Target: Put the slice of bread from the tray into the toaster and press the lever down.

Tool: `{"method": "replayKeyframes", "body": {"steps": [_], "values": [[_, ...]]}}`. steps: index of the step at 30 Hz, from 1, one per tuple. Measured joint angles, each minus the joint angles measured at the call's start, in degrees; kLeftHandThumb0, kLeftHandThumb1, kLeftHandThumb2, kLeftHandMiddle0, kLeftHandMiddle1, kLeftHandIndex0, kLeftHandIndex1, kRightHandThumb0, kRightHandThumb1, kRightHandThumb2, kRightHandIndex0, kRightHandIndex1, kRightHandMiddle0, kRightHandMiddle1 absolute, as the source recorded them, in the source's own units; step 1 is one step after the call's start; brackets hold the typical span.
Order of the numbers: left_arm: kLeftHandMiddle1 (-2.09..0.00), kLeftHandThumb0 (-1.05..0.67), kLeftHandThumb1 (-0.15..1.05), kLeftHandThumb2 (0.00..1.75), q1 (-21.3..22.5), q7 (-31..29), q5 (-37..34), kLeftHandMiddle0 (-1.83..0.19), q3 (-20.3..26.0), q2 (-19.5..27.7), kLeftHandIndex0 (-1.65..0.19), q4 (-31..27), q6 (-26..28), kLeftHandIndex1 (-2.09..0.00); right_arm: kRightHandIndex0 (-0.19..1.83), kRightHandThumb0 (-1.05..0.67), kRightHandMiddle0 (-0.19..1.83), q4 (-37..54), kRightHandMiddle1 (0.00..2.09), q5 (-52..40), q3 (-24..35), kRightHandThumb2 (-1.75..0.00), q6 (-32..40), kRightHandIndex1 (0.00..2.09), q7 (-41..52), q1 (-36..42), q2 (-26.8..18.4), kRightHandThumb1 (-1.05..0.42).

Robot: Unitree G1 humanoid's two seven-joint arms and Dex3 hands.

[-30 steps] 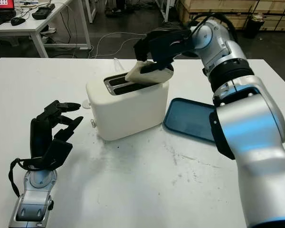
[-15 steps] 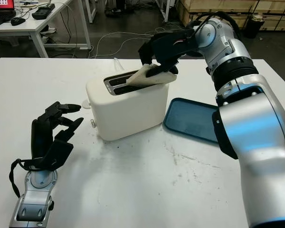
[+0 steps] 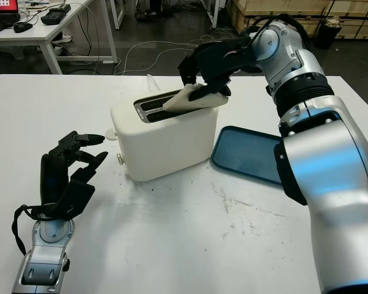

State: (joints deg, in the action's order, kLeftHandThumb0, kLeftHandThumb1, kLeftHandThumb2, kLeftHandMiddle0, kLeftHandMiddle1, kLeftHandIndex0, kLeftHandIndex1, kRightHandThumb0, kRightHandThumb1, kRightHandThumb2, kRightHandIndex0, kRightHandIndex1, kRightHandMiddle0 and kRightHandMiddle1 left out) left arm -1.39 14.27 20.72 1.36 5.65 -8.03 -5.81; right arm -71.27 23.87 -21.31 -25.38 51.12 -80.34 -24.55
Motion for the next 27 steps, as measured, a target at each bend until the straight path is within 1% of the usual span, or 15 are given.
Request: {"method": "replayKeyframes", "body": {"steps": [8, 9, 10, 11, 12, 13, 15, 16, 19, 20, 23, 24, 25, 26, 27], "values": [[-1.47, -0.37, 0.92, 0.04, 0.0, 0.0, 0.0, -0.64, -0.1, -0.1, -0.66, 0.0, 0.0, -0.84, 1.0, -0.51, 0.82, 1.7, 1.75, 1.5, -1.7, -0.28, -3.9, 1.75, -0.3, 0.0, 2.2, -0.92], [-1.47, -0.37, 0.92, 0.04, 0.0, 0.0, 0.0, -0.64, -0.1, -0.2, -0.66, 0.0, 0.0, -0.84, 0.9, -0.51, 0.81, 1.8, 1.75, 1.7, -2.0, -0.27, -4.6, 1.74, -0.4, 0.0, 2.6, -0.92], [-1.46, -0.37, 0.92, 0.04, 0.0, 0.0, 0.0, -0.64, -0.1, -0.3, -0.66, 0.0, 0.0, -0.84, 0.74, -0.51, 0.78, 2.0, 1.71, 1.9, -2.3, -0.28, -5.2, 1.44, -0.7, 0.0, 3.0, -0.92], [-1.45, -0.37, 0.92, 0.04, 0.0, 0.0, 0.0, -0.64, -0.1, -0.3, -0.66, 0.0, 0.0, -0.83, 0.68, -0.51, 0.76, 2.2, 1.66, 2.0, -2.6, -0.28, -5.7, 1.14, -0.9, 0.1, 3.4, -0.92], [-1.45, -0.37, 0.92, 0.04, 0.0, 0.0, 0.0, -0.64, -0.1, -0.3, -0.66, 0.0, 0.0, -0.83, 0.68, -0.51, 0.75, 2.3, 1.6, 2.4, -2.9, -0.29, -6.1, 1.12, -1.3, 0.1, 3.7, -0.92], [-1.44, -0.37, 0.92, 0.04, 0.0, 0.0, 0.0, -0.64, -0.1, -0.3, -0.66, 0.0, 0.0, -0.83, 0.72, -0.51, 0.74, 2.5, 1.58, 2.8, -3.2, -0.28, -6.4, 1.4, -1.7, 0.1, 3.9, -0.92], [-1.45, -0.37, 0.92, 0.04, 0.0, 0.0, 0.0, -0.65, -0.1, -0.4, -0.66, 0.0, 0.0, -0.84, 0.82, -0.51, 0.73, 3.0, 1.56, 3.9, -4.2, -0.29, -7.0, 1.65, -3.3, 0.2, 4.4, -0.92], [-1.46, -0.37, 0.92, 0.03, 0.0, 0.0, 0.0, -0.66, -0.1, -0.4, -0.66, 0.0, 0.0, -0.84, 0.91, -0.51, 0.73, 3.1, 1.6, 4.3, -4.8, -0.3, -7.5, 1.71, -4.3, 0.2, 4.6, -0.92], [-1.46, -0.37, 0.92, 0.03, 0.0, 0.1, 0.0, -0.66, -0.1, -0.5, -0.66, 0.1, 0.0, -0.84, 1.01, -0.54, 0.75, 3.3, 1.64, 6.5, -6.3, -0.3, -8.8, 1.74, -7.9, 0.5, 4.8, -0.92], [-1.47, -0.37, 0.92, 0.04, 0.0, 0.1, 0.0, -0.66, -0.1, -0.5, -0.66, 0.1, 0.0, -0.85, 1.03, -0.56, 0.76, 3.3, 1.59, 7.0, -6.7, -0.3, -9.3, 1.74, -9.2, 0.6, 4.7, -0.92], [-1.47, -0.37, 0.92, 0.04, 0.0, 0.2, 0.0, -0.66, -0.1, -0.5, -0.66, 0.1, 0.0, -0.85, 0.89, -0.74, 0.79, 3.3, 1.25, 8.6, -7.6, -0.25, -10.4, 1.74, -13.0, 1.0, 4.4, -0.92], [-1.47, -0.36, 0.92, 0.04, 0.0, 0.2, 0.0, -0.66, -0.1, -0.5, -0.66, 0.1, 0.0, -0.85, 0.83, -0.78, 0.75, 3.3, 1.17, 9.0, -7.8, -0.24, -10.4, 1.67, -14.4, 1.2, 4.3, -0.92], [-1.47, -0.37, 0.92, 0.04, 0.0, 0.2, 0.0, -0.66, -0.1, -0.5, -0.66, 0.1, 0.0, -0.85, 0.72, -0.8, 0.69, 3.3, 1.08, 9.4, -8.1, -0.22, -10.4, 1.5, -15.5, 1.2, 4.1, -0.92], [-1.47, -0.37, 0.92, 0.04, 0.0, 0.2, 0.0, -0.66, -0.1, -0.5, -0.66, 0.1, 0.0, -0.85, 0.61, -0.81, 0.61, 3.3, 0.94, 9.6, -8.4, -0.2, -10.4, 1.23, -16.2, 1.3, 3.8, -0.92], [-1.47, -0.37, 0.92, 0.04, 0.0, 0.2, 0.0, -0.66, -0.1, -0.5, -0.66, 0.1, 0.0, -0.85, 0.53, -0.82, 0.58, 3.3, 0.83, 9.8, -8.4, -0.18, -10.4, 1.08, -16.9, 1.4, 3.5, -0.92]]}}
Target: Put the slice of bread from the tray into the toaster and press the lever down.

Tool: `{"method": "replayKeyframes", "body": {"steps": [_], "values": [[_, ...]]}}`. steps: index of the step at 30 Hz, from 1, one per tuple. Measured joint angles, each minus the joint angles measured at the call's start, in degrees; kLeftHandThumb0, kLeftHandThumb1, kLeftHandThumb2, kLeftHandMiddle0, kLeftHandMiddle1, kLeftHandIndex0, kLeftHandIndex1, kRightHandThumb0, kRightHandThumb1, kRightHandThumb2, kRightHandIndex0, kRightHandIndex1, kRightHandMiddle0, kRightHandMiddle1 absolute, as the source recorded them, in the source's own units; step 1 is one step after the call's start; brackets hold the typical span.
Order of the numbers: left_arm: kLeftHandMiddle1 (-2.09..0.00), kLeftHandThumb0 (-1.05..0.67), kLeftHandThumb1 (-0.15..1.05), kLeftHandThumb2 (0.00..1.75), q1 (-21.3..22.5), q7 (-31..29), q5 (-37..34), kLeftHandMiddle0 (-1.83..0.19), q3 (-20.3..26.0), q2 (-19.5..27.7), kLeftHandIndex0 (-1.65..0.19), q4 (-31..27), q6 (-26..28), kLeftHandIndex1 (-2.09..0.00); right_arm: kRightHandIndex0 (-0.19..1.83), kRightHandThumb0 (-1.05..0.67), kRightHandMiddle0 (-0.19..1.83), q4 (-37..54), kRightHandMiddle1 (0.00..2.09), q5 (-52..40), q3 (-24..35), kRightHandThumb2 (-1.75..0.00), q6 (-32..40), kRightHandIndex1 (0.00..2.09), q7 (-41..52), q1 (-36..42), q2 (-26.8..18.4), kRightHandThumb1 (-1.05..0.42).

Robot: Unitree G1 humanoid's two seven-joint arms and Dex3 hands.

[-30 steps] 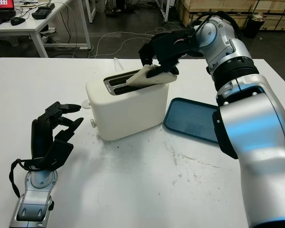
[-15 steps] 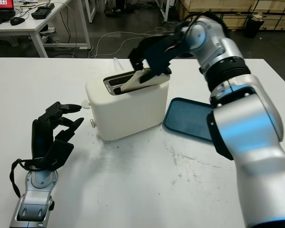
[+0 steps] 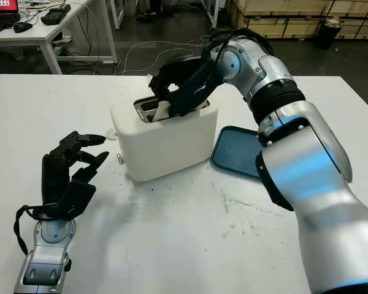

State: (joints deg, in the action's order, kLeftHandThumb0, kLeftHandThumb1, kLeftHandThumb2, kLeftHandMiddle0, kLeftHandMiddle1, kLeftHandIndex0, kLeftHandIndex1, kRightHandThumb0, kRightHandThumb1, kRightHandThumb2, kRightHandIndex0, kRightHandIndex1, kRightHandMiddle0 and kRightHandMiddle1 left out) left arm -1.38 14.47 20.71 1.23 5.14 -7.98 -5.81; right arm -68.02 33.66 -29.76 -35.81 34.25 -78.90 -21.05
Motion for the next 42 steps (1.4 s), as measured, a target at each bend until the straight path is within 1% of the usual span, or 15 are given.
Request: {"method": "replayKeyframes", "body": {"steps": [1, 2, 4, 7, 13, 17, 21, 23, 26, 28, 30, 32, 34, 37, 42], "values": [[-1.47, -0.37, 0.92, 0.04, 0.0, 0.0, 0.0, -0.66, 0.0, 0.0, -0.66, 0.0, 0.0, -0.85, 0.44, -0.82, 0.55, 0.0, 0.72, 0.5, -0.1, -0.18, 0.0, 0.94, -0.9, 0.1, -0.4, -0.92], [-1.47, -0.37, 0.92, 0.04, 0.0, 0.0, 0.0, -0.65, 0.0, 0.0, -0.66, 0.0, 0.0, -0.85, 0.38, -0.82, 0.57, 0.0, 0.54, 0.9, -0.2, -0.16, 0.0, 0.79, -1.8, 0.2, -0.7, -0.92], [-1.46, -0.36, 0.92, 0.04, 0.0, 0.0, 0.0, -0.65, 0.0, 0.0, -0.66, 0.0, 0.0, -0.86, 0.3, -0.8, 0.62, 0.1, 0.33, 2.2, -0.5, -0.14, 0.0, 0.8, -5.2, 0.3, -1.4, -0.92], [-1.46, -0.37, 0.92, 0.04, 0.0, 0.0, 0.0, -0.66, 0.0, 0.0, -0.66, 0.0, 0.0, -0.86, 0.27, -0.77, 0.64, 0.6, 0.24, 4.1, -0.9, -0.12, 0.0, 0.73, -10.9, 0.3, -2.6, -0.92], [-1.46, -0.38, 0.92, 0.04, 0.0, 0.0, 0.0, -0.67, 0.0, 0.0, -0.66, 0.0, 0.0, -0.86, 0.27, -0.77, 0.66, 1.1, 0.17, 4.5, 0.1, -0.12, -0.1, 0.63, -15.7, 0.0, -3.9, -0.92], [-1.45, -0.37, 0.92, 0.04, 0.0, 0.0, 0.0, -0.67, 0.0, 0.0, -0.66, 0.0, 0.0, -0.86, 0.29, -0.76, 0.67, 1.4, 0.13, 3.9, 2.5, -0.09, -0.1, 0.61, -17.8, -0.7, -5.0, -0.92], [-1.47, -0.37, 0.92, 0.04, 0.0, 0.0, 0.0, -0.65, 0.0, 0.0, -0.66, 0.0, 0.0, -0.86, 0.29, -0.76, 0.68, 1.4, 0.07, 2.7, 5.0, -0.11, -0.1, 0.5, -19.6, -0.8, -6.1, -0.92], [-1.47, -0.36, 0.92, 0.04, 0.0, 0.0, 0.0, -0.64, 0.0, 0.0, -0.65, 0.0, 0.0, -0.86, 0.36, -0.75, 0.71, 1.4, 0.05, 2.4, 6.0, -0.12, -0.1, 0.42, -21.0, -0.8, -6.6, -0.92], [-1.44, -0.38, 0.92, 0.04, 0.0, 0.0, 0.0, -0.64, 0.0, 0.0, -0.66, 0.0, 0.0, -0.86, 0.6, -0.62, 0.8, 1.3, 0.05, 1.0, 8.0, -0.04, -0.3, 0.36, -25.1, 0.2, -7.1, -0.91], [-1.43, -0.37, 0.92, 0.03, 0.0, 0.0, 0.0, -0.64, 0.1, 0.0, -0.66, 0.0, 0.0, -0.85, 0.73, -0.53, 0.86, 1.0, 0.06, -2.4, 11.0, -0.02, -1.6, 0.37, -27.1, 2.4, -7.0, -0.9], [-1.39, -0.37, 0.92, 0.03, 0.0, 0.0, 0.0, -0.63, 0.3, 0.3, -0.67, -0.2, 0.0, -0.84, 0.79, -0.5, 0.9, 0.9, 0.07, -6.8, 14.6, -0.01, -3.5, 0.39, -27.5, 6.0, -7.0, -0.9], [-1.35, -0.36, 0.92, 0.03, 0.0, 0.0, 0.2, -0.64, 0.7, 0.9, -0.68, -1.0, 0.0, -0.81, 0.77, -0.48, 0.94, 1.1, 0.06, -12.2, 18.4, 0.0, -4.9, 0.65, -26.7, 10.6, -6.6, -0.89], [-1.35, -0.35, 0.92, 0.02, 0.1, -0.4, 0.4, -0.64, 1.4, 2.4, -0.68, -2.2, 0.2, -0.79, 0.78, -0.52, 0.97, 2.6, 0.06, -16.8, 21.7, -0.01, -5.2, 0.77, -26.1, 15.9, -5.8, -0.9], [-1.35, -0.35, 0.92, 0.02, 1.0, -0.9, 1.9, -0.64, 3.1, 5.6, -0.67, -3.3, 0.2, -0.77, 0.8, -0.52, 0.99, 7.2, 0.06, -23.6, 26.0, 0.0, -5.3, 0.8, -24.0, 25.1, -4.0, -0.9], [-1.29, -0.37, 0.91, 0.01, 3.9, -3.7, 2.8, -0.66, 5.0, 11.3, -0.71, -4.2, 0.1, -0.66, 0.9, -0.5, 1.03, 13.3, 0.03, -33.7, 32.1, -0.02, -4.7, 0.67, -19.3, 37.2, -1.3, -0.92]]}}
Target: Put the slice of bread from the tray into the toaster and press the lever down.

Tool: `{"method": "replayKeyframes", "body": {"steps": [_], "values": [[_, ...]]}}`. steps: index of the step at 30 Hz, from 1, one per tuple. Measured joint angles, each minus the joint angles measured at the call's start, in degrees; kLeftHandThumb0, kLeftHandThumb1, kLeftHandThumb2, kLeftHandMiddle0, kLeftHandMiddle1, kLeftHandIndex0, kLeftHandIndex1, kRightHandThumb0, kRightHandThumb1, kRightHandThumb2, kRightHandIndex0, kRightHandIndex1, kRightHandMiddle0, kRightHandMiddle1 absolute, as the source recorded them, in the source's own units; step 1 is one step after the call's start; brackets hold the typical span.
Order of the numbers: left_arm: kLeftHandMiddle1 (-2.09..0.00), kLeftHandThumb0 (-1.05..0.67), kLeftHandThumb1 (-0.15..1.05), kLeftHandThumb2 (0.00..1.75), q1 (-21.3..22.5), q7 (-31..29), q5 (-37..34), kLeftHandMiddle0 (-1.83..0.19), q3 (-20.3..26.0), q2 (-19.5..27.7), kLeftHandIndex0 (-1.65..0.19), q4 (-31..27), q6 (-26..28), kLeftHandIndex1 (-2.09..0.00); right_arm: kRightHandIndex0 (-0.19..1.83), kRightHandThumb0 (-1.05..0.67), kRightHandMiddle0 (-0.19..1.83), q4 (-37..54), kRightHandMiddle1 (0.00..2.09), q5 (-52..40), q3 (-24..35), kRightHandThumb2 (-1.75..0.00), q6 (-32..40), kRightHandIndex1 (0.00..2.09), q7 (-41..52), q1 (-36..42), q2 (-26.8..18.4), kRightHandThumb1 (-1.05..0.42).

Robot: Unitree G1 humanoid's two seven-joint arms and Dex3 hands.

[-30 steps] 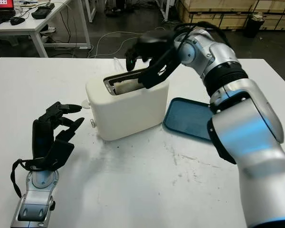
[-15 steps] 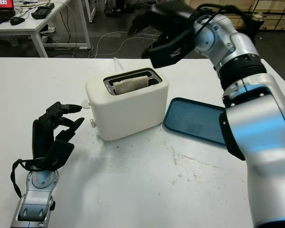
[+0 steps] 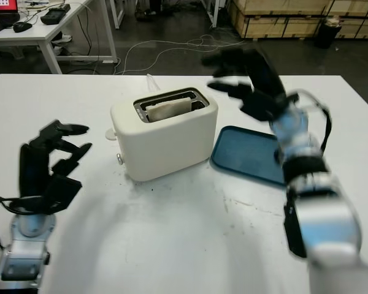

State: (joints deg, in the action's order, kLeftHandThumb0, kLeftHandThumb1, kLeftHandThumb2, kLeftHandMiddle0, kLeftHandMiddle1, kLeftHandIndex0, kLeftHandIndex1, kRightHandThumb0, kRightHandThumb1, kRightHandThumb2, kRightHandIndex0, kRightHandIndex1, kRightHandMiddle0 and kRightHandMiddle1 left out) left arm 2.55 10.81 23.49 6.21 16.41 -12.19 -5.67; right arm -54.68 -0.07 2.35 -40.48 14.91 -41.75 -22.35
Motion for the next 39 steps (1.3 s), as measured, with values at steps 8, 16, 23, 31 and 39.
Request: {"method": "replayKeyframes", "body": {"steps": [8, 16, 23, 31, 39], "values": [[-1.22, -0.3, 0.85, 0.0, 5.4, -5.2, -0.1, -0.75, 1.0, 6.8, -0.85, 0.3, -1.5, -0.52, 0.94, -0.47, 1.04, 10.5, 0.01, -4.5, 3.4, -0.04, 1.7, 0.55, 1.0, 14.7, 3.9, -0.92], [-1.18, -0.25, 0.8, 0.0, 10.9, -8.3, 1.4, -0.89, -1.2, 12.5, -1.03, 7.0, -8.3, -0.39, 0.99, -0.47, 1.06, 24.0, 0.01, -5.8, 4.1, -0.06, 5.0, 0.51, -1.2, 24.4, 8.1, -0.92], [-1.2, -0.29, 0.81, 0.0, 15.9, -9.4, 4.7, -1.05, -4.7, 16.3, -1.14, 14.2, -13.9, -0.34, 1.0, -0.47, 1.07, 28.0, 0.01, -6.0, 5.7, -0.03, 6.4, 0.5, -3.2, 25.6, 9.3, -0.92], [-1.21, -0.29, 0.84, 0.01, 17.8, -8.9, 8.6, -1.05, -8.1, 17.0, -1.14, 20.8, -17.3, -0.32, 1.04, -0.48, 1.09, 27.6, 0.01, -6.1, 6.5, -0.01, 6.4, 0.46, -3.4, 25.5, 9.3, -0.92], [-1.25, -0.29, 0.83, 0.0, 18.4, -5.9, 13.1, -1.08, -9.6, 18.4, -1.2, 23.6, -19.2, -0.22, 1.07, -0.47, 1.09, 27.6, 0.0, -6.1, 6.6, 0.0, 6.7, 0.43, -3.5, 25.5, 9.3, -0.91]]}}
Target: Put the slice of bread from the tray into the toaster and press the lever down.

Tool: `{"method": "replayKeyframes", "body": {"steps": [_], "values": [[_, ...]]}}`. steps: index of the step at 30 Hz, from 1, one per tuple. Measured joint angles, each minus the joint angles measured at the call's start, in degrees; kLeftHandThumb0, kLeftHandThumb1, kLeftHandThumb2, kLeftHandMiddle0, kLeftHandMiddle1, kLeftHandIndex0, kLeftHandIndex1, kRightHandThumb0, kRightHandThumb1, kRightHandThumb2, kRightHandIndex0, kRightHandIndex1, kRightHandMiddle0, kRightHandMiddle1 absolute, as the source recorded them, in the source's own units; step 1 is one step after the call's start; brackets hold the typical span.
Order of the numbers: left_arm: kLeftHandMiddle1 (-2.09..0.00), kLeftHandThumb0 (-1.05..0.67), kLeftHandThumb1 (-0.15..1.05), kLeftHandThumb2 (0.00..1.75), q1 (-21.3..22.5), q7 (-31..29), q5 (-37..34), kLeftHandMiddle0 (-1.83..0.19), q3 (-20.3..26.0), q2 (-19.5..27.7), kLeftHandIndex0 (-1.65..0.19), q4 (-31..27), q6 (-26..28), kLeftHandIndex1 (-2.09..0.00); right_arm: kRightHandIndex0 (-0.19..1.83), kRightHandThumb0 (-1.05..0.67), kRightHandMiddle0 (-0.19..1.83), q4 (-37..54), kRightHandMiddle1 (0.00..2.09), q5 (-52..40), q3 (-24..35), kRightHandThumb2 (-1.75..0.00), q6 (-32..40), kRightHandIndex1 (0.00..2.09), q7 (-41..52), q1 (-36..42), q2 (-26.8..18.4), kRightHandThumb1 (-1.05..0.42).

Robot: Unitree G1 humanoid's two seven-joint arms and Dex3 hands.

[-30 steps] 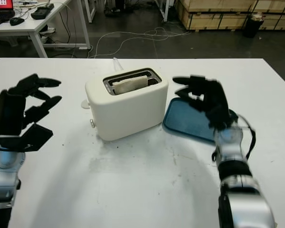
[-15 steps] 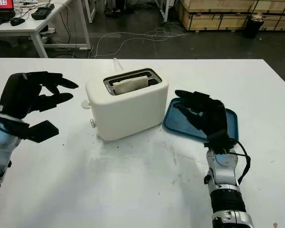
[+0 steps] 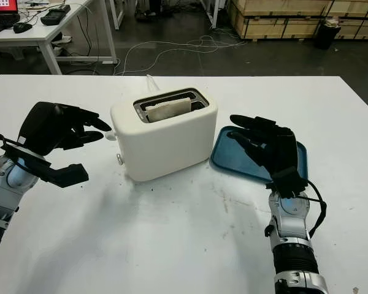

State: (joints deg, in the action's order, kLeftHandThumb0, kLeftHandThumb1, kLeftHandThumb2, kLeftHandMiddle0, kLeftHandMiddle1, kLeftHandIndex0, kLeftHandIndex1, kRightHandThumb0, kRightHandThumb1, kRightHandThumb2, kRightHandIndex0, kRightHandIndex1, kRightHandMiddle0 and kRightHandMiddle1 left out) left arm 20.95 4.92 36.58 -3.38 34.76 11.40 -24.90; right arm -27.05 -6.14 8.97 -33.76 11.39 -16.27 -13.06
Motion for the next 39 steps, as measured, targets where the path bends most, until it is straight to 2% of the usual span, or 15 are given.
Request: {"method": "replayKeyframes", "body": {"steps": [12, 39], "values": [[-1.55, -0.26, 0.83, 0.0, 0.1, 1.8, 1.6, -0.99, -0.6, 0.5, -1.23, 2.1, -1.5, -0.12, 1.07, -0.47, 1.1, 0.0, 0.0, 0.0, 0.0, 0.0, 0.0, 0.37, 0.3, 0.0, 0.0, -0.92], [-1.54, -0.24, 0.84, 0.0, 2.2, -0.5, 0.0, -0.95, -2.6, 1.1, -1.24, 3.6, -2.0, -0.09, 1.08, -0.48, 1.08, 1.3, 0.0, 0.0, -0.1, 0.0, 1.6, 0.26, 1.3, 0.0, 0.0, -0.92]]}}
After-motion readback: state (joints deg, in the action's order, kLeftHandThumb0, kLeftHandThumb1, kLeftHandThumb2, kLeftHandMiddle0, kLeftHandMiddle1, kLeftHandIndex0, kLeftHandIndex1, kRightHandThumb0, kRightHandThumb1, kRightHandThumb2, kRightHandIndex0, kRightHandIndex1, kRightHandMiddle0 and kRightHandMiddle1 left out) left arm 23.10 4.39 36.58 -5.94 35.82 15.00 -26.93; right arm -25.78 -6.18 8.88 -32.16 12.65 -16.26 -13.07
